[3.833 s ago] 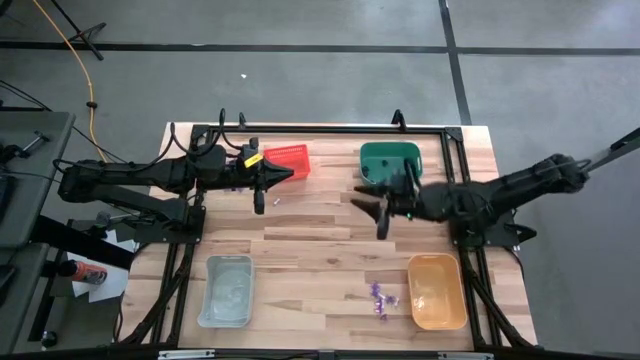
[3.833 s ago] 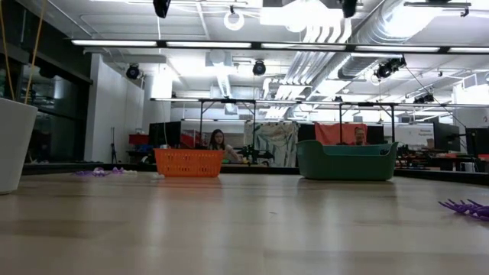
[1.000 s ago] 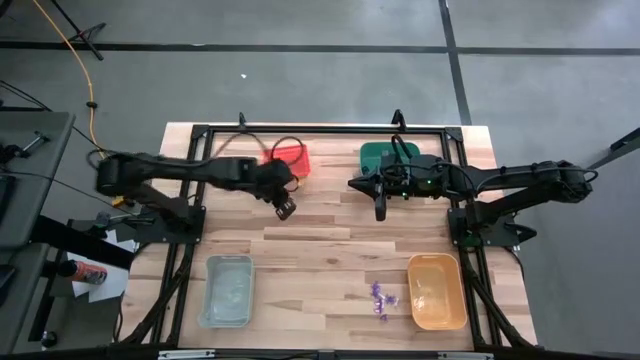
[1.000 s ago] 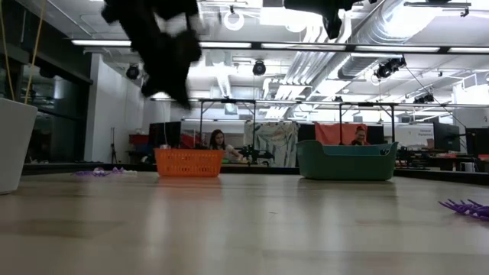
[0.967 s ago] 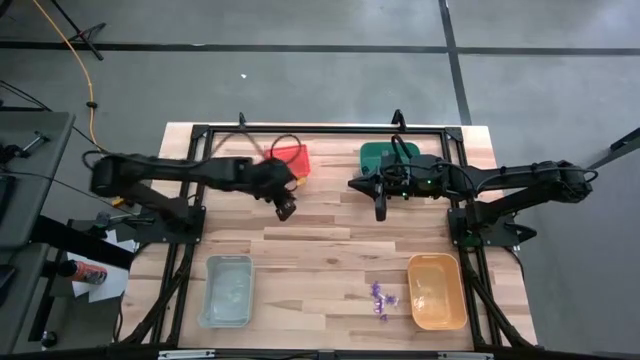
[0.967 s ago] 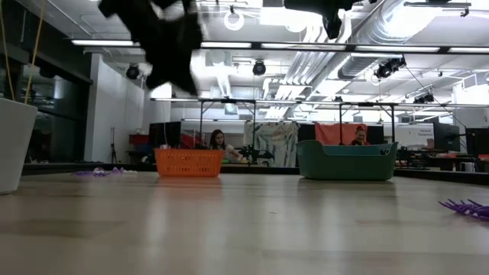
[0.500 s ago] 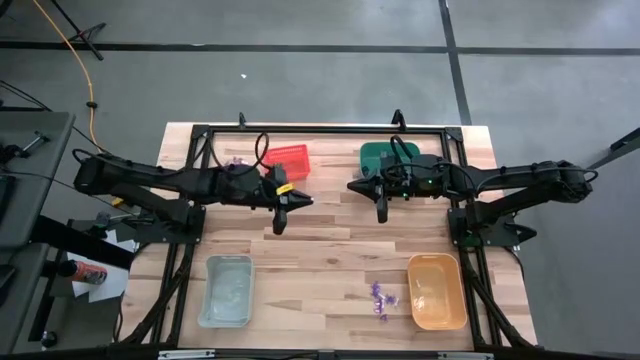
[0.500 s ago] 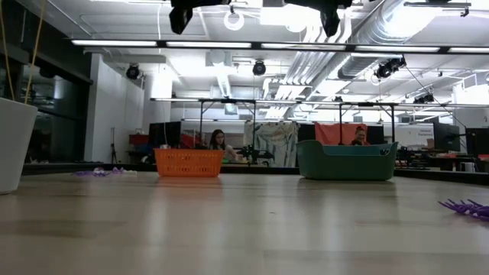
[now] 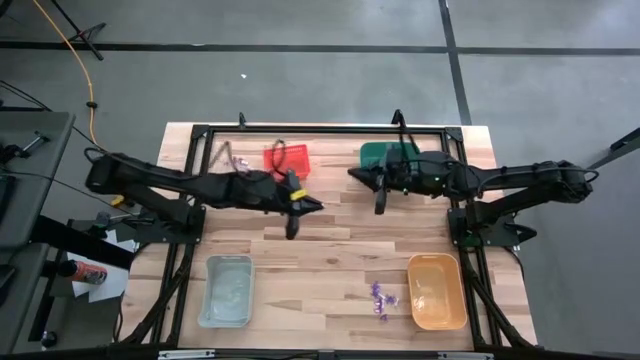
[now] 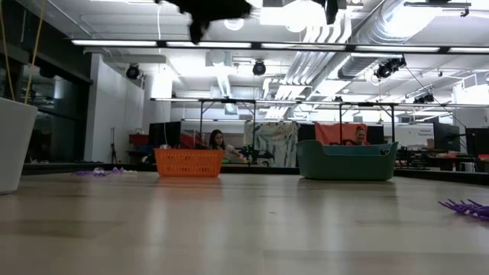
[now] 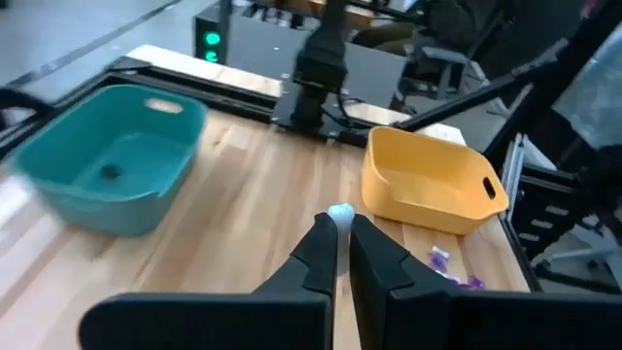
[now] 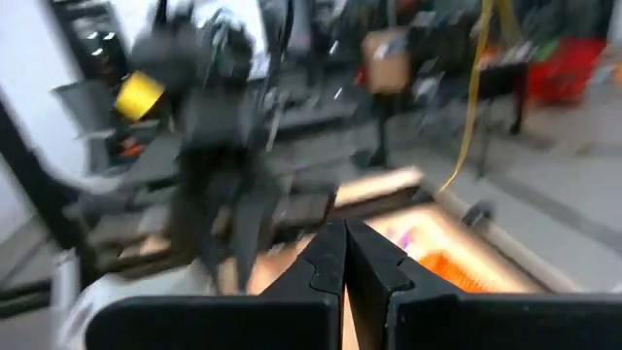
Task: Sort Halloween decoration
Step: Put the white bone toy into the yellow bin
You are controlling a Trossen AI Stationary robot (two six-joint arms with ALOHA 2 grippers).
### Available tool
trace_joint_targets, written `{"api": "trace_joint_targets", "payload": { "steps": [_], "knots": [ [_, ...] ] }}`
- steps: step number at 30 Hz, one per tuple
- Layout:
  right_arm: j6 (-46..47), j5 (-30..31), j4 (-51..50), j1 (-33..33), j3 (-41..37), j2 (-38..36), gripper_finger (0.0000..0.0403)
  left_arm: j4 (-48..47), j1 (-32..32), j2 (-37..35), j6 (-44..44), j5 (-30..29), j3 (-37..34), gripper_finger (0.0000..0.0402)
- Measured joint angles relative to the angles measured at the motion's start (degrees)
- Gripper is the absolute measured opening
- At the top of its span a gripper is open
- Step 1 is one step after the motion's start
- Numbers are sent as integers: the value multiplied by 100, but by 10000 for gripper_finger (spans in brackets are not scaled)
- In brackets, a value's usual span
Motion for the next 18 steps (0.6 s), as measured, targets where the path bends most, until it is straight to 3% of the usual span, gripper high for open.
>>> {"api": "trace_joint_targets", "payload": {
  "steps": [7, 12, 18],
  "knots": [
    [-812, 1071, 805, -72, 4, -399, 0, 540, -169, 1964, 456, 474, 1000, 1],
    [-855, 1105, 832, -295, 4, -679, 0, 826, -298, 3287, 1015, 567, 2098, 0],
    [-838, 1091, 654, -385, 2, -756, 0, 1439, -359, 4634, 1061, 1069, 3477, 0]
  ]
}}
